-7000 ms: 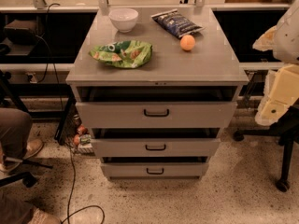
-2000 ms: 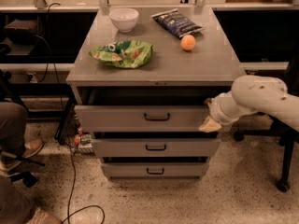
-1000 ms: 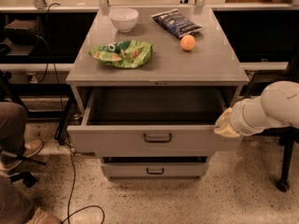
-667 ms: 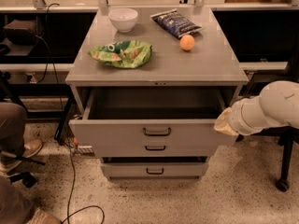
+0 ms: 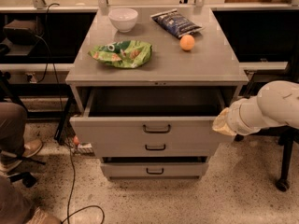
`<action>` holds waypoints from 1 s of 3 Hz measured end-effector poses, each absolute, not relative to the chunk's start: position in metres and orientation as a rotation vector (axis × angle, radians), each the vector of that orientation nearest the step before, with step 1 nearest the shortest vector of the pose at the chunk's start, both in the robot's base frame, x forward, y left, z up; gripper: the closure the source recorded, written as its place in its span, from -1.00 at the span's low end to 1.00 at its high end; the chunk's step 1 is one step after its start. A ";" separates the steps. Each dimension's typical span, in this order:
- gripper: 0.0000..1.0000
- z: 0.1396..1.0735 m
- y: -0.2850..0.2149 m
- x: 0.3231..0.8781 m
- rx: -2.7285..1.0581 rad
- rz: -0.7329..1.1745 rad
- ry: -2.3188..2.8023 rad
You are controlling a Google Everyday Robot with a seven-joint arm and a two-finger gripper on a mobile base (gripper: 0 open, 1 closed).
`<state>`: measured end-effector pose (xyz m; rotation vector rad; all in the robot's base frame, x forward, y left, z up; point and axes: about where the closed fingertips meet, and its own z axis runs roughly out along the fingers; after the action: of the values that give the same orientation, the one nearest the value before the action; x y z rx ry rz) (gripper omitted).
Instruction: Open top drawer
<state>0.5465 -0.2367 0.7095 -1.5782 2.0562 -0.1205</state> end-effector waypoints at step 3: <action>-1.00 0.720 -0.230 0.558 -1.623 -0.194 1.977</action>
Offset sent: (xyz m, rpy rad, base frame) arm 0.0108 0.0016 0.0133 -0.0503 -0.0678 0.0355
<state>0.5582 -0.2301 0.7201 -1.6231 1.9771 -0.1939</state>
